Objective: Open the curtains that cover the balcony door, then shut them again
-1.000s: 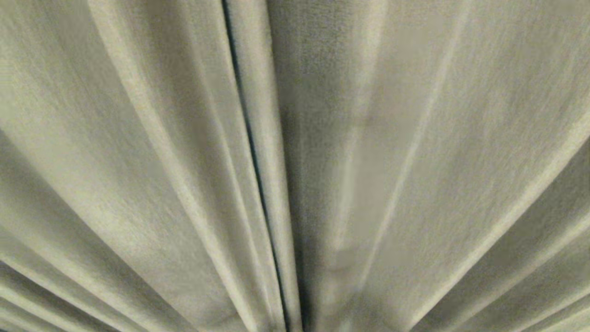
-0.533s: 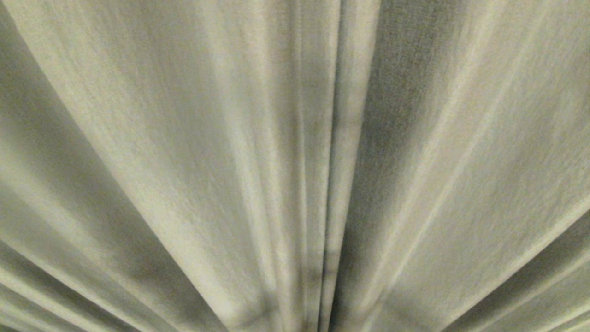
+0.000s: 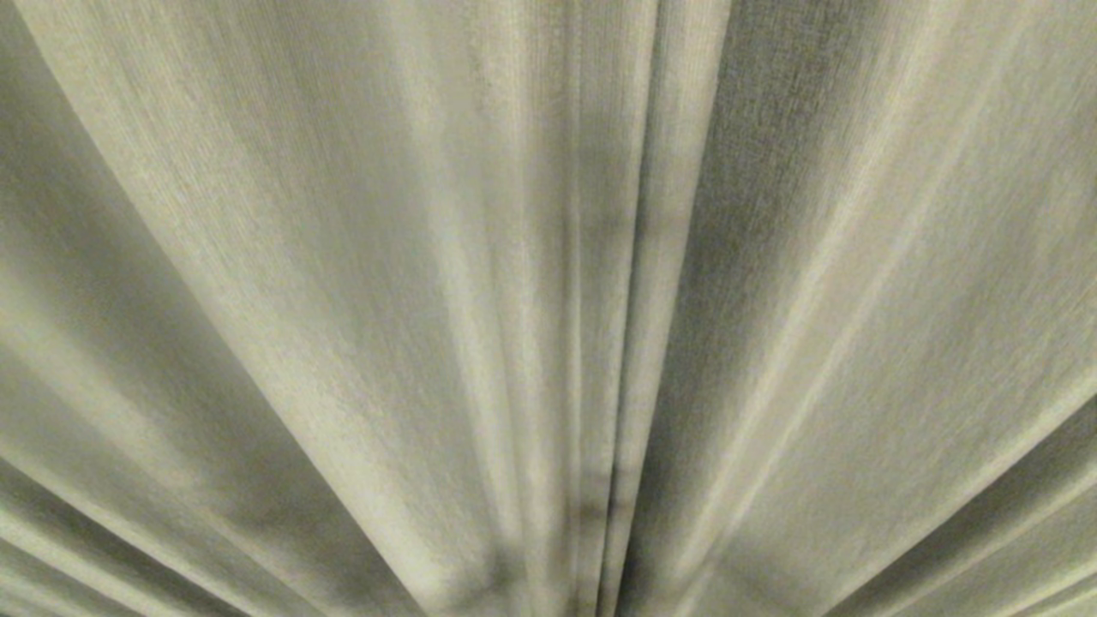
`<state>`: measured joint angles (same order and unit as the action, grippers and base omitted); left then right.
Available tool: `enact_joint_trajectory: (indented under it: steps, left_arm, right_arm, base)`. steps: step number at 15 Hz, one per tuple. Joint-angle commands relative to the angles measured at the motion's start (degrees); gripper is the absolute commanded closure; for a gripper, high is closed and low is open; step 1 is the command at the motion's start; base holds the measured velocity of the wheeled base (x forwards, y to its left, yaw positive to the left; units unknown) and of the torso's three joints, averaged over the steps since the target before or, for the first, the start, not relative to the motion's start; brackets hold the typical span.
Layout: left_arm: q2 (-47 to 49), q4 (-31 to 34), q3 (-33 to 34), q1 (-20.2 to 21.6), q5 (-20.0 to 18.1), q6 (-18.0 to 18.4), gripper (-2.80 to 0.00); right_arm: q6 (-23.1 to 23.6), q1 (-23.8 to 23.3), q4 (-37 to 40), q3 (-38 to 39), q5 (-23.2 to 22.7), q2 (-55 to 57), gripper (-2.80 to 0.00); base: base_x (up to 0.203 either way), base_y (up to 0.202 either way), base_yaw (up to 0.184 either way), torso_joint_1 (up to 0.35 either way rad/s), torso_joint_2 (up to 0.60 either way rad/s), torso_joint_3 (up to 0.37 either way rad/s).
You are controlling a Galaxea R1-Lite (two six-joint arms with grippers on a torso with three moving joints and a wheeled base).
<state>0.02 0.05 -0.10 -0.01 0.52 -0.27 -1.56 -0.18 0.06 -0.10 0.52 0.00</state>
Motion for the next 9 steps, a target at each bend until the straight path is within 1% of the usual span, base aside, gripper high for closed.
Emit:
enact_joint_trajectory:
  steps: [1, 9]
  left_arm:
    - [-0.02, -0.05, 0.01, 0.01, 0.01, 0.0, 0.0]
    - [-0.02, -0.05, 0.01, 0.01, 0.01, 0.0, 0.0]
  right_arm:
    - [-0.02, 0.01, 0.03, 0.01, 0.01, 0.0, 0.0]
    - [-0.11, 0.01, 0.11, 0.01, 0.01, 0.0, 0.0]
  base:
    - [0.0, 0.0, 0.0, 0.0, 0.0, 0.0]
    - [0.0, 0.0, 0.0, 0.0, 0.0, 0.0]
